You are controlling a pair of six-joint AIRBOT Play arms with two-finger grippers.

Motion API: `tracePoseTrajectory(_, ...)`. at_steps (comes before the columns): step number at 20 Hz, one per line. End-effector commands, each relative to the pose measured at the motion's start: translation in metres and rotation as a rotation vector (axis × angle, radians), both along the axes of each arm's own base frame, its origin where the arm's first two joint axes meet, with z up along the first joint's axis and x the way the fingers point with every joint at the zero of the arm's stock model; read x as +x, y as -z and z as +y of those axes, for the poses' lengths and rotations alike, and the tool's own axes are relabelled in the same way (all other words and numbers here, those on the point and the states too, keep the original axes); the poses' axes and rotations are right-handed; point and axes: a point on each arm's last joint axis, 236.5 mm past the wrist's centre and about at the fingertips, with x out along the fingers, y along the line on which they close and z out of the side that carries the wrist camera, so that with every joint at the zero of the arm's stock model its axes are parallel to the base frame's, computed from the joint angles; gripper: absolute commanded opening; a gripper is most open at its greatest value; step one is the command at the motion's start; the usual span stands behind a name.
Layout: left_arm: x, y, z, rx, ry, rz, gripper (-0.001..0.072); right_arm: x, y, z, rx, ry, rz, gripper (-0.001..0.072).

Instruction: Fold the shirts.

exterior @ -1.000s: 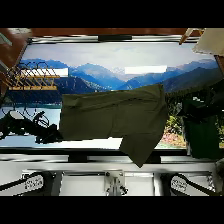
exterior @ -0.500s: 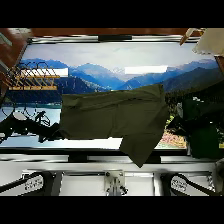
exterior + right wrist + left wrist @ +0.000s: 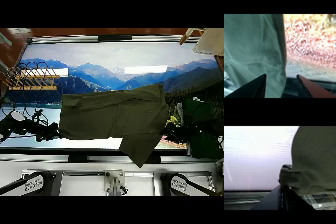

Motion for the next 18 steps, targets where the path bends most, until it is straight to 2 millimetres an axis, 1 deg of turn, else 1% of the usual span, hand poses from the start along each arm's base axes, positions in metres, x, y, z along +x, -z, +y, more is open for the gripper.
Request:
tracePoseTrajectory(1,-0.001,-0.003,-0.004,-0.018,0.003,0.002,0.0029,0.005,0.002,0.000,-0.002,0.023,-0.017,0.0428)
tracePoseTrajectory(2,-0.001,-0.003,-0.004,-0.018,0.003,0.002,0.0029,0.006,0.002,0.000,-0.004,0.022,-0.018,0.0424)
tracePoseTrajectory(3,-0.001,-0.003,-0.004,-0.018,0.003,0.002,0.0029,0.005,0.003,0.002,-0.012,0.006,-0.018,0.0338)
tracePoseTrajectory(4,-0.001,-0.003,-0.004,-0.018,0.002,0.001,0.0029,0.006,0.004,0.006,-0.020,-0.013,-0.022,0.0286)
tracePoseTrajectory(6,0.000,-0.004,-0.004,-0.017,0.006,-0.003,0.0029,0.008,0.006,0.023,-0.035,-0.081,-0.039,0.0239)
tracePoseTrajectory(7,0.000,-0.004,-0.004,-0.017,0.006,-0.004,0.0029,0.008,0.007,0.031,-0.042,-0.120,-0.043,0.0117)
tracePoseTrajectory(8,0.001,-0.005,-0.003,-0.016,0.007,-0.008,0.0028,0.006,0.007,0.036,-0.044,-0.144,-0.042,0.0061)
tracePoseTrajectory(9,0.006,-0.010,-0.002,-0.014,0.011,-0.024,0.0028,0.005,0.004,0.040,-0.037,-0.164,-0.041,0.0061)
tracePoseTrajectory(10,0.014,-0.022,-0.001,-0.010,0.041,-0.065,0.0028,0.007,-0.003,0.043,-0.018,-0.180,-0.049,0.0060)
tracePoseTrajectory(11,0.027,-0.038,0.002,-0.001,0.063,-0.119,0.0027,0.014,-0.017,0.044,-0.008,-0.199,-0.081,0.0060)
tracePoseTrajectory(12,0.044,-0.065,0.006,0.019,0.081,-0.198,0.0027,0.027,-0.038,0.042,-0.021,-0.226,-0.146,0.0060)
tracePoseTrajectory(13,0.064,-0.097,0.012,0.050,0.087,-0.298,0.0027,0.047,-0.069,0.039,-0.048,-0.251,-0.255,0.0060)
tracePoseTrajectory(14,0.088,-0.145,0.018,0.096,0.089,-0.444,0.0027,0.068,-0.108,0.036,-0.090,-0.295,-0.400,0.0060)
tracePoseTrajectory(15,0.109,-0.202,0.024,0.153,0.086,-0.615,0.0027,0.090,-0.160,0.029,-0.172,-0.339,-0.581,0.0060)
tracePoseTrajectory(16,0.124,-0.278,0.030,0.222,0.065,-0.827,0.0027,0.109,-0.218,0.020,-0.275,-0.346,-0.755,0.0060)
tracePoseTrajectory(17,0.125,-0.356,0.033,0.282,0.031,-1.030,0.0027,0.122,-0.292,0.010,-0.399,-0.317,-0.956,0.0060)
tracePoseTrajectory(18,0.111,-0.441,0.032,0.336,-0.015,-1.251,0.0028,0.125,-0.369,0.004,-0.509,-0.265,-1.161,0.0060)
